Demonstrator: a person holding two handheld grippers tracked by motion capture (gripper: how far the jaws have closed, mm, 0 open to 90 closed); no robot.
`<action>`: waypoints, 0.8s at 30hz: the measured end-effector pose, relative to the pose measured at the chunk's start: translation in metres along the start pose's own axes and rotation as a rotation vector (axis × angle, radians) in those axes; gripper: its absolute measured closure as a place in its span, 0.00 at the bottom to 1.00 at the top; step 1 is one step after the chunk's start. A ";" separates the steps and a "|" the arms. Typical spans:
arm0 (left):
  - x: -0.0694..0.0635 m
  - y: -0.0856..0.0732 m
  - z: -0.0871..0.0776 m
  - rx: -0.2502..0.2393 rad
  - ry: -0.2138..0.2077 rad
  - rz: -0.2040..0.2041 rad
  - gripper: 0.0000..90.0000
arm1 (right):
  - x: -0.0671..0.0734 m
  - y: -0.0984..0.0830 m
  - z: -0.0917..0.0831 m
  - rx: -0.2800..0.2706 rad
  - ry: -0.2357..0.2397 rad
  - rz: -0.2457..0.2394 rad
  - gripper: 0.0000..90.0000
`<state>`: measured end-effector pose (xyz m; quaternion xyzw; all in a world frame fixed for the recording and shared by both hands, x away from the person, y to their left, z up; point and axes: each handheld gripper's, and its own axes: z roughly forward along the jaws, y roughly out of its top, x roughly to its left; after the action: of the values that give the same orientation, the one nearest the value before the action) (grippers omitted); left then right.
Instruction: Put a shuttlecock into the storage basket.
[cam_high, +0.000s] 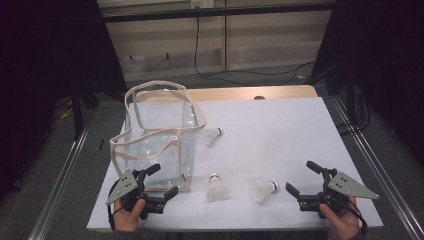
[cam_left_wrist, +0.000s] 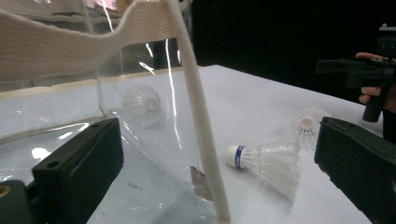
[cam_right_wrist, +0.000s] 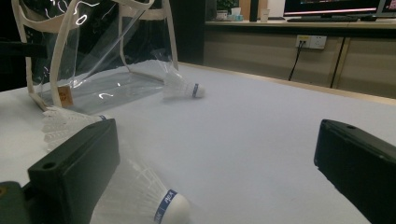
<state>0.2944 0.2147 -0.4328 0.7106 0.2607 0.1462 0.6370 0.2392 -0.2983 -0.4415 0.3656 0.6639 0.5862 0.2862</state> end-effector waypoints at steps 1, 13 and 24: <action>0.000 0.000 0.000 0.000 0.000 0.000 0.01 | 0.000 0.000 0.000 0.000 0.000 0.000 0.00; -0.009 0.000 0.012 0.012 -0.057 -0.006 0.01 | 0.000 0.000 0.000 -0.002 0.000 0.002 0.00; -0.013 0.000 0.019 0.026 -0.086 -0.005 0.02 | 0.000 0.000 0.001 0.001 0.004 -0.004 0.00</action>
<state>0.2936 0.1917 -0.4341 0.7237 0.2368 0.1106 0.6387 0.2401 -0.2973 -0.4420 0.3635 0.6655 0.5858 0.2860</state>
